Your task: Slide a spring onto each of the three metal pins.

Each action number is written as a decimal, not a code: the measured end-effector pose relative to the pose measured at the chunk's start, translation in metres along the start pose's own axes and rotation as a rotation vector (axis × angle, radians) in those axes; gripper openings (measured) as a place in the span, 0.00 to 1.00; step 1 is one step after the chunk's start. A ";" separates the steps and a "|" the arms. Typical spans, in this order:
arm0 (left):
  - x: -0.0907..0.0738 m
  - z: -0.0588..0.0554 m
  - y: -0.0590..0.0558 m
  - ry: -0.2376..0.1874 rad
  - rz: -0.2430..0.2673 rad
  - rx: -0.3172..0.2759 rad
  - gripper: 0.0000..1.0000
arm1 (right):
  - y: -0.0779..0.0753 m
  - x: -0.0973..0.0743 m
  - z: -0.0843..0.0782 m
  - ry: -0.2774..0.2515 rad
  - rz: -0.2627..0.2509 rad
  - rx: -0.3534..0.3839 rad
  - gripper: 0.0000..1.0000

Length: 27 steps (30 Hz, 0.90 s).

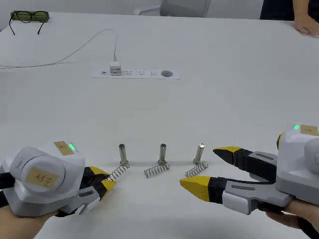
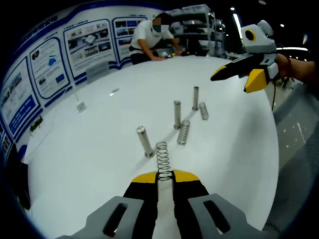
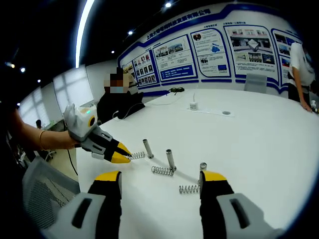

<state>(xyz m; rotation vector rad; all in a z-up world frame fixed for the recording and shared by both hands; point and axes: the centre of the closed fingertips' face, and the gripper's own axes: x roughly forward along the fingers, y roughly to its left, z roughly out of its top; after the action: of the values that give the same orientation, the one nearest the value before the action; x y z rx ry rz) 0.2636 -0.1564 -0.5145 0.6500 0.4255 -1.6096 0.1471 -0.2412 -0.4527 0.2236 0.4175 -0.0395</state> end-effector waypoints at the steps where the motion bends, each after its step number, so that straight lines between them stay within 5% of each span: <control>1: -0.003 0.004 -0.001 -0.017 0.003 -0.006 0.10 | 0.001 0.000 0.001 -0.001 0.004 -0.001 0.64; 13: -0.028 0.040 -0.014 -0.162 0.022 -0.071 0.10 | 0.023 0.012 0.021 -0.052 0.066 0.068 0.56; 27: -0.045 0.057 -0.031 -0.231 0.005 -0.108 0.10 | 0.049 0.027 0.030 -0.076 0.154 0.144 0.43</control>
<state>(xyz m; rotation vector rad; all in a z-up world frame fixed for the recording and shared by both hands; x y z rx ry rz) 0.2257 -0.1527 -0.4451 0.3782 0.3366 -1.6230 0.1878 -0.1995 -0.4266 0.3942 0.3214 0.0730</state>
